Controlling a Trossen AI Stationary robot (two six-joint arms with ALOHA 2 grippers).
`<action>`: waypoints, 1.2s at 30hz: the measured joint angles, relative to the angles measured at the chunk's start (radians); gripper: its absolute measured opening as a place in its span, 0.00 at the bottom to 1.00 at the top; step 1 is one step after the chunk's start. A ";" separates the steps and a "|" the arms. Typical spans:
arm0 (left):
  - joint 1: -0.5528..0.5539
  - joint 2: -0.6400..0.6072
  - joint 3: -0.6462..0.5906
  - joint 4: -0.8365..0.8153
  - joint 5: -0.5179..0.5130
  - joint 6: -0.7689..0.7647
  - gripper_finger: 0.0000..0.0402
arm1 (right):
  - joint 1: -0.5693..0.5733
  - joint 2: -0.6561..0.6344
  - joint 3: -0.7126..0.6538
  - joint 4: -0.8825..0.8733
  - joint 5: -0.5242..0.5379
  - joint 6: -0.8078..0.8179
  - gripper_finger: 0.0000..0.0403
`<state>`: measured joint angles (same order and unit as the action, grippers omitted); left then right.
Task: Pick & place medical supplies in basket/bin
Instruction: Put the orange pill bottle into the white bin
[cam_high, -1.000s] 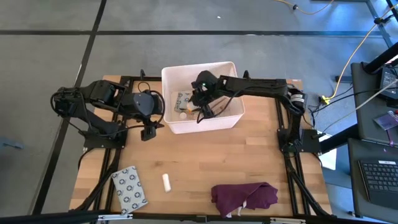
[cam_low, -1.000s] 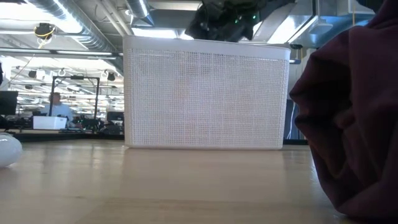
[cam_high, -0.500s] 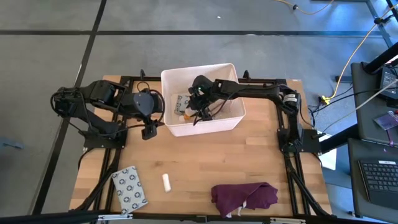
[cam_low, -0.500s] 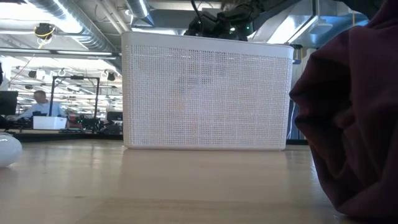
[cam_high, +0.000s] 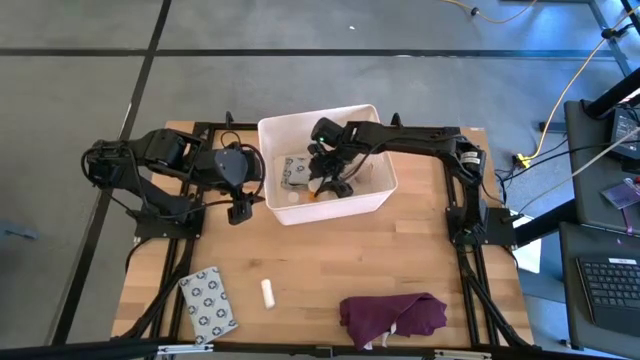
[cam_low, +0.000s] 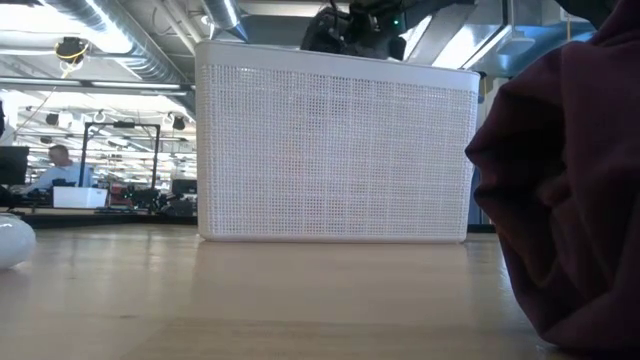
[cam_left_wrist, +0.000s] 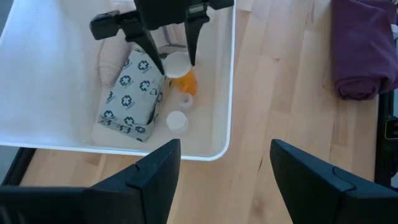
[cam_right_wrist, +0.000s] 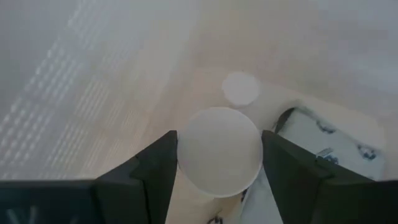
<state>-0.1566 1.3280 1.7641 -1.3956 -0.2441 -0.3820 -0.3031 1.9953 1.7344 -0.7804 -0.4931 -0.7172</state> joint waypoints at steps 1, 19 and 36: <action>0.000 0.000 0.000 0.000 -0.001 0.000 0.60 | 0.000 0.000 0.000 -0.013 0.001 -0.009 0.53; 0.000 0.000 0.000 -0.001 -0.001 0.002 0.60 | 0.000 0.012 -0.071 0.116 0.001 -0.020 0.53; 0.000 0.000 0.000 -0.024 -0.001 0.002 0.60 | 0.017 0.015 -0.058 0.354 -0.133 0.001 0.53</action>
<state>-0.1566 1.3281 1.7641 -1.4200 -0.2454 -0.3798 -0.2863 2.0106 1.6764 -0.4264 -0.6262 -0.7166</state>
